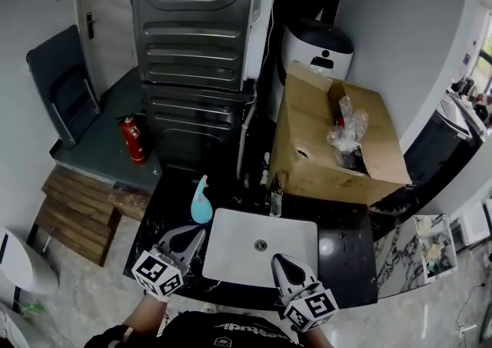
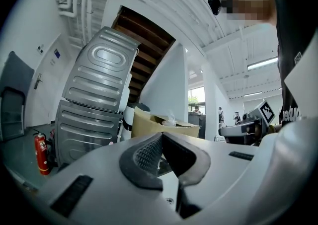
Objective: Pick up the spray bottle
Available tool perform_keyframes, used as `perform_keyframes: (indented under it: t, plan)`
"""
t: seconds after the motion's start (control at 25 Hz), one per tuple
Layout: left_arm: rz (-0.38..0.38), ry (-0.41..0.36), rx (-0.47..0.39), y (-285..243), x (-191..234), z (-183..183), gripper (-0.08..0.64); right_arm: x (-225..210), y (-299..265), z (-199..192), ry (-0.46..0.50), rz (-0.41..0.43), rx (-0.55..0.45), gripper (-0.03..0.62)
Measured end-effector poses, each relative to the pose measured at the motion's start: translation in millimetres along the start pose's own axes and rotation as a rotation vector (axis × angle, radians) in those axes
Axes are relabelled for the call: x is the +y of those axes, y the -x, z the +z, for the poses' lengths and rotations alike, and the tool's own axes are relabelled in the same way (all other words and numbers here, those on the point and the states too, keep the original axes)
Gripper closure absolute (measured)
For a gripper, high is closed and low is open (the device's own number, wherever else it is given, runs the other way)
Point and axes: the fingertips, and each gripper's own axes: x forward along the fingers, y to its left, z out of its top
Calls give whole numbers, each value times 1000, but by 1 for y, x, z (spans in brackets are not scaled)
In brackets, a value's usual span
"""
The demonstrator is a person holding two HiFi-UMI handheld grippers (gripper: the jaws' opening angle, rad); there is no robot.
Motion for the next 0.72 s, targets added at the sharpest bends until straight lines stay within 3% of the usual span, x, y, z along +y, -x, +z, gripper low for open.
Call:
perform_keyframes:
  t: [0.56, 0.72]
  plan:
    - [17, -10, 3, -12, 37, -14, 540, -3, -7, -1, 0, -35, -5, 555]
    - [31, -44, 33, -28, 52, -26, 455, -2, -5, -3, -1, -47, -4, 555]
